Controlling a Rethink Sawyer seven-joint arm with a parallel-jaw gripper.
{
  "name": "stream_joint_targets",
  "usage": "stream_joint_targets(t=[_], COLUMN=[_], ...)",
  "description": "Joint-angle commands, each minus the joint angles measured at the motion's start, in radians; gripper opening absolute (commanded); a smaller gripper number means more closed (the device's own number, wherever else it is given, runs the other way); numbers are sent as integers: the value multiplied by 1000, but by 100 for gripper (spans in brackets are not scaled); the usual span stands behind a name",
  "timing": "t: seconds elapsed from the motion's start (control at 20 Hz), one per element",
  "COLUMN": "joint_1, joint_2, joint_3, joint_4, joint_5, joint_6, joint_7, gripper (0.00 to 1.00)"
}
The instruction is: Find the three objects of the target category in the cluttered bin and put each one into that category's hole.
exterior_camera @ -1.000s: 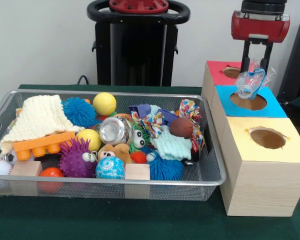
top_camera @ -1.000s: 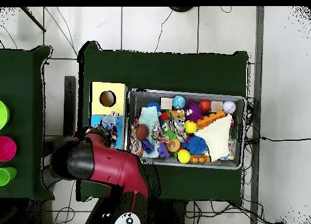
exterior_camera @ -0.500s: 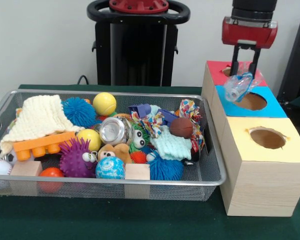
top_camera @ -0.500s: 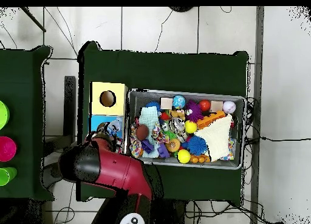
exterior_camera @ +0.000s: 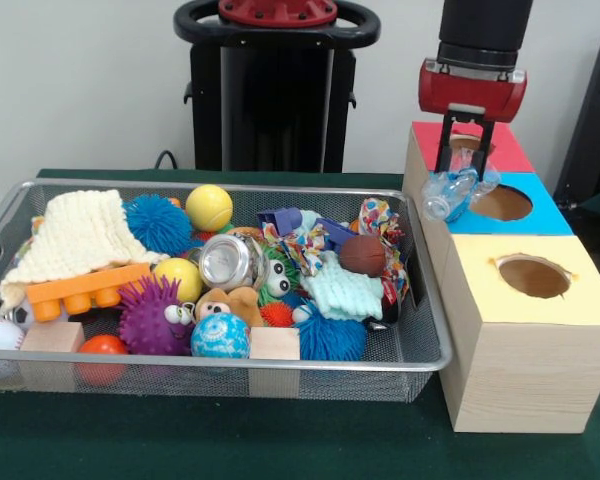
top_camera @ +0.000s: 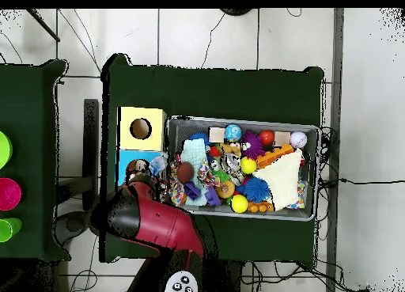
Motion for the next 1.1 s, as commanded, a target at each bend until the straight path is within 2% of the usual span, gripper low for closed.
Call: stream_joint_targets(t=[0.05, 0.3, 0.55, 1.1], joint_1=[-1, 31, 66, 48], joint_2=[73, 52, 35, 51], joint_3=[76, 40, 14, 62], joint_4=[48, 29, 31, 69], joint_5=[46, 64, 80, 110], joint_6=[-32, 39, 65, -27], joint_7=[275, 284, 304, 297], gripper=[0, 0, 0, 0])
